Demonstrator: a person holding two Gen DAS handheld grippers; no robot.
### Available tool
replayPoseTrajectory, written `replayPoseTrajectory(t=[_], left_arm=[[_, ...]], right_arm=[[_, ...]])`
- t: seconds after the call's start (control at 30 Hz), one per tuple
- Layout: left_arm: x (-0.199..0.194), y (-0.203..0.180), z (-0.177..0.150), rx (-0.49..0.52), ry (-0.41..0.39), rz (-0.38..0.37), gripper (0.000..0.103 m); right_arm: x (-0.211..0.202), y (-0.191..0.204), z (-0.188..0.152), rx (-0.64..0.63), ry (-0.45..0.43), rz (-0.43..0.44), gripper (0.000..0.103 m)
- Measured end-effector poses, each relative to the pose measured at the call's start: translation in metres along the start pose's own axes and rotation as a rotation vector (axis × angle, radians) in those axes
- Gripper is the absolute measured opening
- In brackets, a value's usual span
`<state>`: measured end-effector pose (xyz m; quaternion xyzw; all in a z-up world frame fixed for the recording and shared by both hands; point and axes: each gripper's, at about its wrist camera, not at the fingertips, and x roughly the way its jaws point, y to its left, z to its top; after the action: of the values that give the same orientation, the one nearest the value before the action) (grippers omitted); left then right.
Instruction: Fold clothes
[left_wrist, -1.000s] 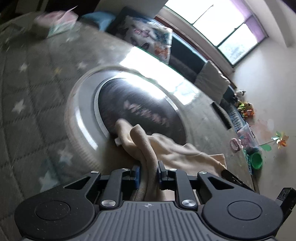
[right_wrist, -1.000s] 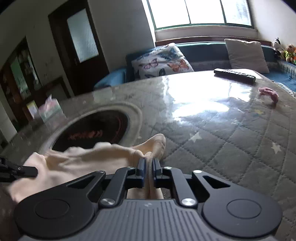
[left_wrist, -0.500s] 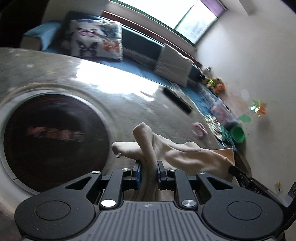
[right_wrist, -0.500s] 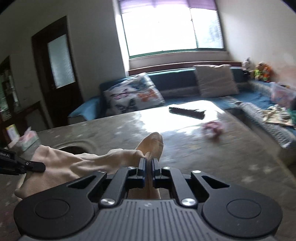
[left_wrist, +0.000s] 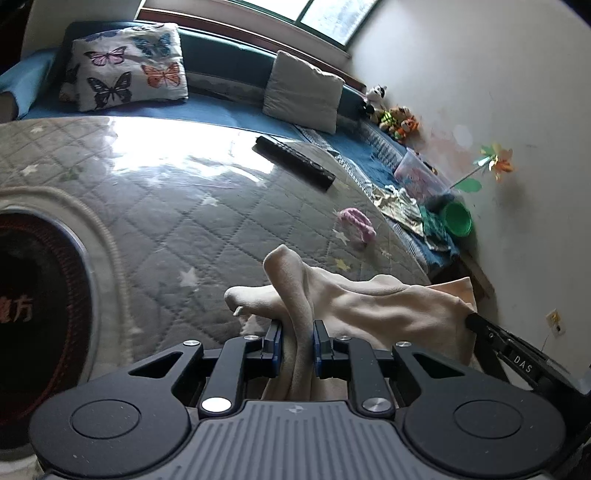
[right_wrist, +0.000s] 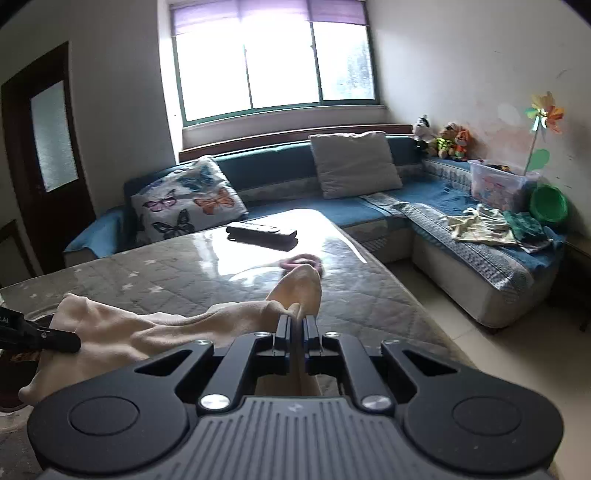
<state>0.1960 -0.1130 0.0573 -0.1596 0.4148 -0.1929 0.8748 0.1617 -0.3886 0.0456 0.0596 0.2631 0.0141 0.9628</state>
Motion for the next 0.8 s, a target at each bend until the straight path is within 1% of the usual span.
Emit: replayPoseTrajectory(t=[0.07, 0.13, 0.17, 0.2, 0.23, 0.33, 0.43, 0.63, 0.73, 0.8], left_arm=[[0.009, -0.001, 0.000, 0.003, 0.014, 0.013, 0.019], [0.014, 0.000, -0.002, 0.007, 0.030, 0.030, 0.023], [0.015, 0.001, -0.003, 0.011, 0.032, 0.042, 0.024], [0.016, 0.002, -0.003, 0.017, 0.032, 0.054, 0.028], [0.015, 0.004, -0.004, 0.022, 0.028, 0.065, 0.030], [0.012, 0.008, -0.003, 0.028, 0.013, 0.082, 0.031], [0.007, 0.008, -0.002, 0.042, -0.008, 0.093, 0.031], [0.004, 0.000, -0.004, 0.091, -0.032, 0.099, 0.029], [0.006, 0.000, -0.001, 0.092, -0.029, 0.076, 0.028], [0.009, -0.001, 0.001, 0.097, -0.029, 0.068, 0.028]], right_arm=[[0.006, -0.007, -0.001, 0.012, 0.013, -0.011, 0.006], [0.015, -0.014, -0.005, 0.026, 0.033, -0.032, 0.006], [0.017, -0.016, -0.006, 0.028, 0.035, -0.044, 0.010], [0.020, -0.020, -0.009, 0.032, 0.044, -0.058, 0.010], [0.021, -0.022, -0.010, 0.040, 0.045, -0.063, 0.010], [0.021, -0.022, -0.014, 0.026, 0.049, -0.059, 0.010], [0.021, -0.015, -0.017, 0.001, 0.061, -0.019, 0.010], [0.031, 0.020, -0.018, -0.061, 0.107, 0.099, 0.010], [0.044, 0.038, -0.017, -0.084, 0.129, 0.136, 0.010], [0.055, 0.045, -0.015, -0.073, 0.144, 0.150, 0.010]])
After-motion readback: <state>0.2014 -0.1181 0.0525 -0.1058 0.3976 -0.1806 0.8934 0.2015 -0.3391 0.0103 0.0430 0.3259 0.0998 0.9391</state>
